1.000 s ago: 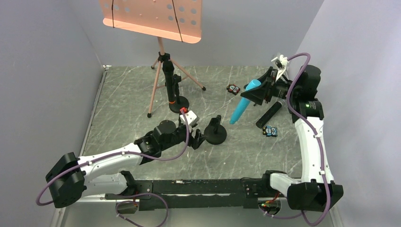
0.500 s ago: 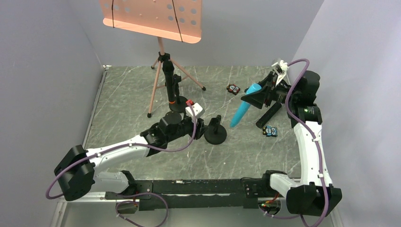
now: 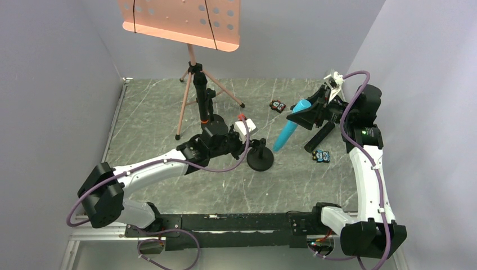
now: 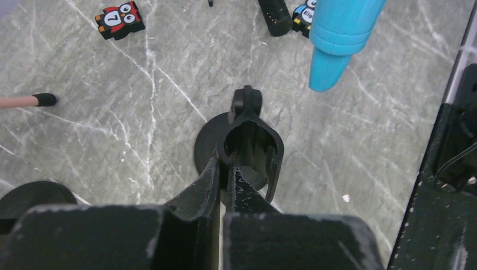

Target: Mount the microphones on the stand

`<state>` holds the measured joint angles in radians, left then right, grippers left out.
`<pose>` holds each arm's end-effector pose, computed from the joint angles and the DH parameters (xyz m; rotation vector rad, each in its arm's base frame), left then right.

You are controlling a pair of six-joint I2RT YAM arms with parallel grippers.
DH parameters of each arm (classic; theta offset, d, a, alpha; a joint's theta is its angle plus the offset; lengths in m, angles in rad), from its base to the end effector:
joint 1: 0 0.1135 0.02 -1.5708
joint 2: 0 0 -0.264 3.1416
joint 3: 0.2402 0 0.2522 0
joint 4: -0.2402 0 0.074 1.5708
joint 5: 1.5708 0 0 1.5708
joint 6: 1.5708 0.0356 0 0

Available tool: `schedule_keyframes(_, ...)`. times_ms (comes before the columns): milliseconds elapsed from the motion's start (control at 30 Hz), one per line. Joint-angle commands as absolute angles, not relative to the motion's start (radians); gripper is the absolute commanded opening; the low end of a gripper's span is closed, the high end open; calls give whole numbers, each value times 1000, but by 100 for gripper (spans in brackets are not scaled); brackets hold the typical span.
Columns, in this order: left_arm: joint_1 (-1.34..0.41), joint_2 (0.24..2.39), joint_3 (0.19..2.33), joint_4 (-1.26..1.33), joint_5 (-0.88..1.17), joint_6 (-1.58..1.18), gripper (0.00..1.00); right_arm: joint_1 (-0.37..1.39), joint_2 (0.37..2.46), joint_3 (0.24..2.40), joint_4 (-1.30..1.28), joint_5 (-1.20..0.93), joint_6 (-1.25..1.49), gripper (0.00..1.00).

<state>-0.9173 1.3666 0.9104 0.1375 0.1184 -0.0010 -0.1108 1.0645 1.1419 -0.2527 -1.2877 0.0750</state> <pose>0.1892 -0.2540 0.2837 0.9392 1.7152 -0.7299 0.2167 0.0103 0.4085 -0.7837 1.5475 1.0797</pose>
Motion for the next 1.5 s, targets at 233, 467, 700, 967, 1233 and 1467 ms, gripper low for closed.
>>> schedule_keyframes(233,-777,1412,1070,-82,454,184,1,-115,1049,1184,-214,-1323,86,14)
schedule_keyframes(467,-777,1448,1119,-100,492,130,14,-115,1049,1206,-213,-1333,100,14)
schedule_keyframes(700,-776,1341,1077,-90,413,84,43,-115,1044,1206,-189,-1344,127,14)
schedule_keyframes(967,-774,1089,912,-33,222,49,92,-83,1048,1199,-141,-1331,165,14)
schedule_keyframes(1233,-770,865,603,235,408,183,86,35,1100,1285,-249,-1269,70,14)
schedule_keyframes(1467,-770,991,679,182,434,250,34,100,1131,1307,-237,-1259,71,14)
